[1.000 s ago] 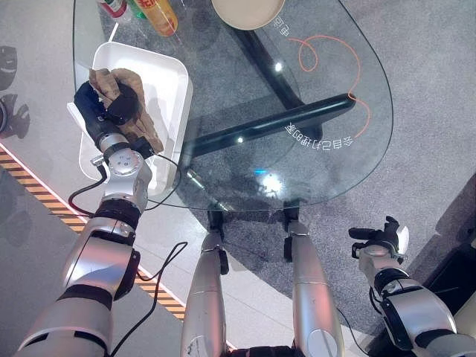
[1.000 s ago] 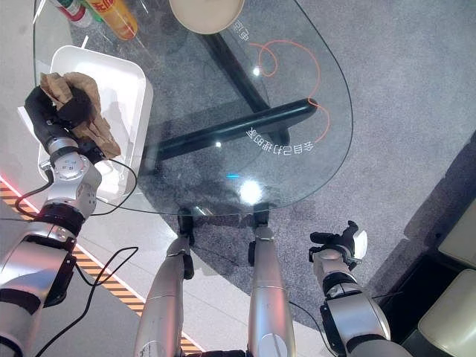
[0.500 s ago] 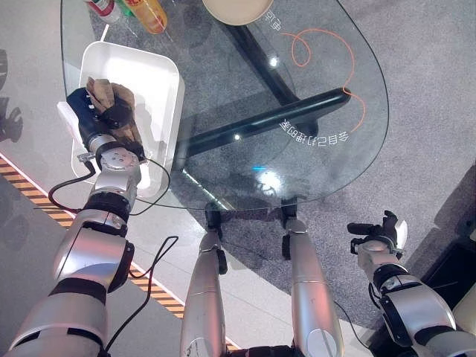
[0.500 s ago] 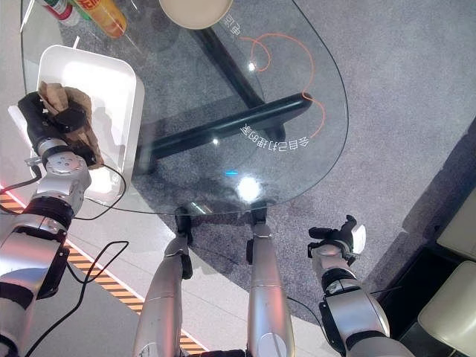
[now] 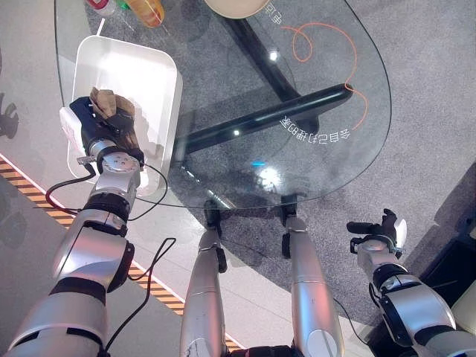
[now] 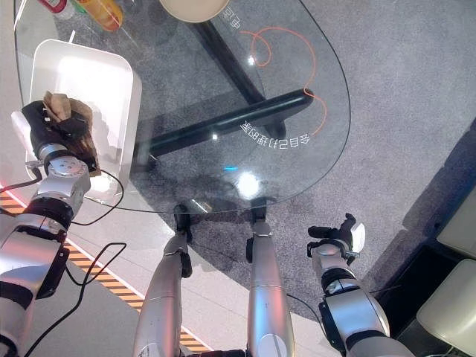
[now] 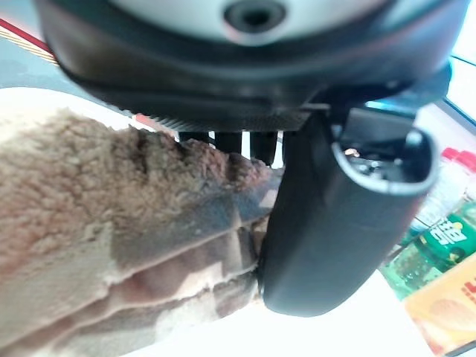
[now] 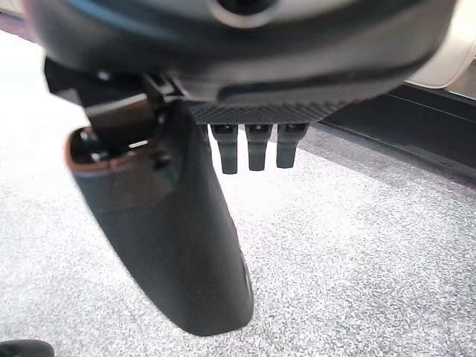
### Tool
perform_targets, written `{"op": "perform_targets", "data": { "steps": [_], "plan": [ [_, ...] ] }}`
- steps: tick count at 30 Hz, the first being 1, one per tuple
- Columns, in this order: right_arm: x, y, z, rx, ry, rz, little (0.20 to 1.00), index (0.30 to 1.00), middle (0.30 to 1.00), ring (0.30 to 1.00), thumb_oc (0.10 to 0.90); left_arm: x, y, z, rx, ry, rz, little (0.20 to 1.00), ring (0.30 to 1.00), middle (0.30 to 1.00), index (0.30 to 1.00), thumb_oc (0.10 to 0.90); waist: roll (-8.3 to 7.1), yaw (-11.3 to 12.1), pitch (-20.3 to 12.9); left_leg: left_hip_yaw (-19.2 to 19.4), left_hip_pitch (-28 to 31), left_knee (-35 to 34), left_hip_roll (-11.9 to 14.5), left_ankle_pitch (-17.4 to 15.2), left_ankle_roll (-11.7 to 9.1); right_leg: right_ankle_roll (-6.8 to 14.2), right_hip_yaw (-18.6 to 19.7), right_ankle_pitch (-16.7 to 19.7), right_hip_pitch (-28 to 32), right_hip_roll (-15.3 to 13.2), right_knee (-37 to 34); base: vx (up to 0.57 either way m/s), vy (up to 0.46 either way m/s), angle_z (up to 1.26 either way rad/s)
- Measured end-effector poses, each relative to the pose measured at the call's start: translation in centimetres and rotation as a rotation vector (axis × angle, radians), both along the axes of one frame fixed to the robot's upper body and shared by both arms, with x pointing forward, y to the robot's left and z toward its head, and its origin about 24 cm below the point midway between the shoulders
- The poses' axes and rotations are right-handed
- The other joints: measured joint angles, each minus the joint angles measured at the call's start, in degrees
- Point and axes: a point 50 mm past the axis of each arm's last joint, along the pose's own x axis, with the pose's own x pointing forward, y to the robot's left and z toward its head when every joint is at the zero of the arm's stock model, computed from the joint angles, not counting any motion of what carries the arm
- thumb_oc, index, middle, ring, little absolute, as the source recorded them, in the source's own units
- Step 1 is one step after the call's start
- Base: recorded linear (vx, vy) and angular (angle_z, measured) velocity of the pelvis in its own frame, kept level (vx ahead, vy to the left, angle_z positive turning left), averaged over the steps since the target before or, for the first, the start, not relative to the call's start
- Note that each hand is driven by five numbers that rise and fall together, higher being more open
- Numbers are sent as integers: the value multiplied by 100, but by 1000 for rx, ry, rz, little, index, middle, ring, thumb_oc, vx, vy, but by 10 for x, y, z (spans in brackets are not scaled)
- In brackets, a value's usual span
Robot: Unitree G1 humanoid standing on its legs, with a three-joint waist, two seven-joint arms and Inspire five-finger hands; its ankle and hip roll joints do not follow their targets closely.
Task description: Wipe the table with a cloth and put it in the basket.
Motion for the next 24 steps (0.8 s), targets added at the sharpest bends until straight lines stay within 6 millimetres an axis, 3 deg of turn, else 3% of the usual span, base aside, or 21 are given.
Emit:
{"op": "perform_targets", "data": {
  "steps": [3,4,5,7,24],
  "plan": [
    [1,0,1,-1,-5,1,900,900,900,900,800,1,-1,2,5,-1,-1,200,300,300,300,100,-1,-4,-1,0,-21,1,0,0,0,0,0,0,-22,1,-1,0,0,0],
    [1,0,1,-1,-7,2,900,900,900,900,800,1,-1,4,5,-6,-2,280,368,368,368,180,-1,-5,-1,-1,-51,6,2,0,0,-1,0,0,-55,3,0,0,0,0],
    [1,0,2,-1,-8,2,900,900,900,900,800,1,-1,5,5,-10,-3,524,578,578,578,424,-1,-4,-1,-2,-82,14,4,0,0,-3,0,3,-81,6,0,0,0,0],
    [2,0,2,-2,-9,3,900,900,900,900,800,2,-2,6,6,-12,-4,900,900,900,900,800,-2,-10,-1,-2,-122,16,4,0,0,-5,0,5,-116,6,1,0,0,0],
    [3,0,4,-4,-21,5,900,900,900,900,800,1,0,7,7,-14,0,900,900,900,900,800,-13,-8,-6,-14,-124,40,4,-1,1,-7,-1,7,-116,10,24,0,0,0]
  ]
}}
